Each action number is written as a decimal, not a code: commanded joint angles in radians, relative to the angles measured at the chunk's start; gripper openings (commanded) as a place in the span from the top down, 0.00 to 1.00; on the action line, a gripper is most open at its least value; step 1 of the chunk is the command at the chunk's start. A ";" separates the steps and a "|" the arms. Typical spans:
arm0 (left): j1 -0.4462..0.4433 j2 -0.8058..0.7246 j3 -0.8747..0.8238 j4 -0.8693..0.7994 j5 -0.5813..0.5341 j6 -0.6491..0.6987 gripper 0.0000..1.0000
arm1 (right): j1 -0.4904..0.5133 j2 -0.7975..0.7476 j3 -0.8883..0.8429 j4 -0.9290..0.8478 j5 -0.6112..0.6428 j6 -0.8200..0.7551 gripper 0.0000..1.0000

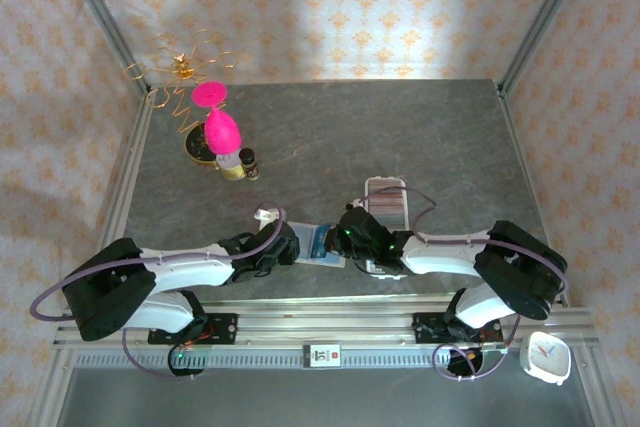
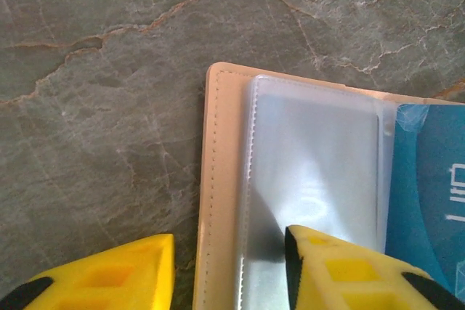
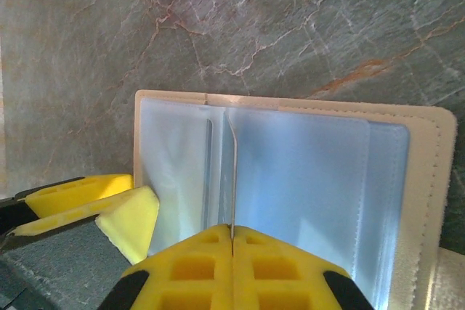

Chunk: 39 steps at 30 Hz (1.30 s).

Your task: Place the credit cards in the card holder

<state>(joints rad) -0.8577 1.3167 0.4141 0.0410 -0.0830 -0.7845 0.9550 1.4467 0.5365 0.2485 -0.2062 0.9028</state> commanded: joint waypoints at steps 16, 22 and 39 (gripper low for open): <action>-0.024 0.049 -0.019 -0.042 0.002 -0.015 0.70 | 0.006 -0.068 -0.033 0.071 0.066 0.081 1.00; -0.028 0.042 -0.026 -0.042 -0.002 -0.024 0.72 | 0.007 -0.056 -0.045 0.075 0.090 0.090 1.00; -0.034 0.023 -0.031 -0.050 -0.004 -0.035 0.73 | 0.006 -0.011 -0.055 0.099 0.084 0.093 1.00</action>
<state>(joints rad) -0.8772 1.3327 0.4152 0.0746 -0.0937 -0.8135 0.9550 1.4223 0.4938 0.3344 -0.1562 0.9916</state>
